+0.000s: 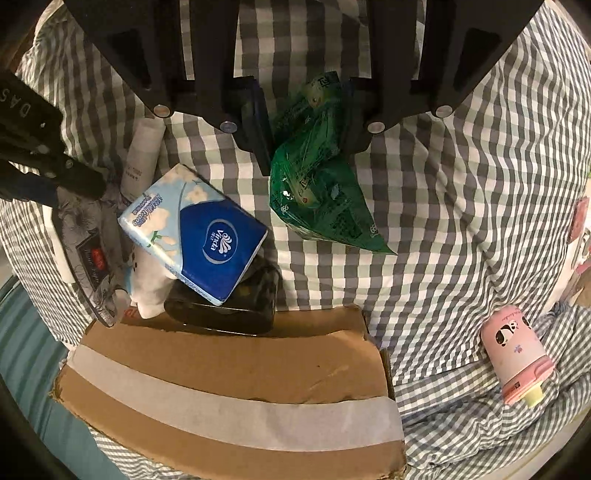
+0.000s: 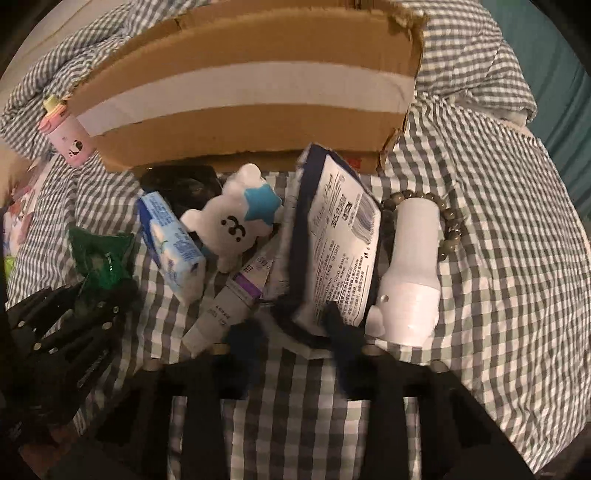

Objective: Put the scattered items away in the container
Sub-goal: 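Grasp the green packet with the left tool while the right grasps the dark blue packet, then carry both packets over the box and release them inside, then grasp the white cylinder with the right tool while the left grasps the white tube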

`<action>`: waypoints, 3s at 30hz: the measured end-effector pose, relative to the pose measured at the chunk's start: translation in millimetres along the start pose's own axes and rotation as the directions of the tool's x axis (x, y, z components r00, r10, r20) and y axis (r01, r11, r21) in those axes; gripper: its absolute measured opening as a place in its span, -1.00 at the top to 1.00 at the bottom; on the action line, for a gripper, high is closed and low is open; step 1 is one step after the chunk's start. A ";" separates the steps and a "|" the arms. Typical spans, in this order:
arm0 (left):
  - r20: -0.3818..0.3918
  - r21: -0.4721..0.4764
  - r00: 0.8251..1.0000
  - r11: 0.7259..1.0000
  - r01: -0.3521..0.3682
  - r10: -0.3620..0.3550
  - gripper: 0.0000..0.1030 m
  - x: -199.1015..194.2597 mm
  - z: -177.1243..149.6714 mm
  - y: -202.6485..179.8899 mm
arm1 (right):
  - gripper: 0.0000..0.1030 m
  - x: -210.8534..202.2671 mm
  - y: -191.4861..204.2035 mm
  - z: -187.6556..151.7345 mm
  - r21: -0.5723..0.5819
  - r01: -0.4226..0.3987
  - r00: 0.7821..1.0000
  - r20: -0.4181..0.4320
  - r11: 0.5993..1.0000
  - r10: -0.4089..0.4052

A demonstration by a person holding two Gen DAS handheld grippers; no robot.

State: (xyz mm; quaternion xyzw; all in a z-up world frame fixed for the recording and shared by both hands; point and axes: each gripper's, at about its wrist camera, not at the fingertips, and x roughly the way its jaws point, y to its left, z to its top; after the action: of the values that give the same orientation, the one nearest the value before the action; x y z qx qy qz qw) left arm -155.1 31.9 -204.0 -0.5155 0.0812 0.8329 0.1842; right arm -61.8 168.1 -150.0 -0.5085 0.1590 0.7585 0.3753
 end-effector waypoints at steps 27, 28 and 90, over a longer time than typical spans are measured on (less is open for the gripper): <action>0.173 0.025 0.985 0.999 -0.027 0.022 0.40 -88.5 21.9 1.6 | 0.66 -102.7 13.2 -4.2 -0.002 -0.012 0.987 0.160 1.000 0.013; 0.180 0.025 0.983 0.999 -0.027 0.022 0.40 -92.3 25.0 2.5 | 0.66 -105.7 12.5 -2.1 -0.001 -0.013 0.986 0.167 1.000 0.013; 0.293 0.017 0.956 1.000 -0.015 0.009 -0.86 -151.0 95.1 -26.1 | -0.42 -185.2 -70.8 37.9 0.102 -0.054 0.936 0.352 0.993 0.015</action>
State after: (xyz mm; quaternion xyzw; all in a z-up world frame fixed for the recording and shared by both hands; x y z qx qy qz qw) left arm -163.2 53.1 -25.0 -0.3844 0.0642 0.9002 0.1941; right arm 2.5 163.6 41.2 -0.3409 0.1399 0.8335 0.4116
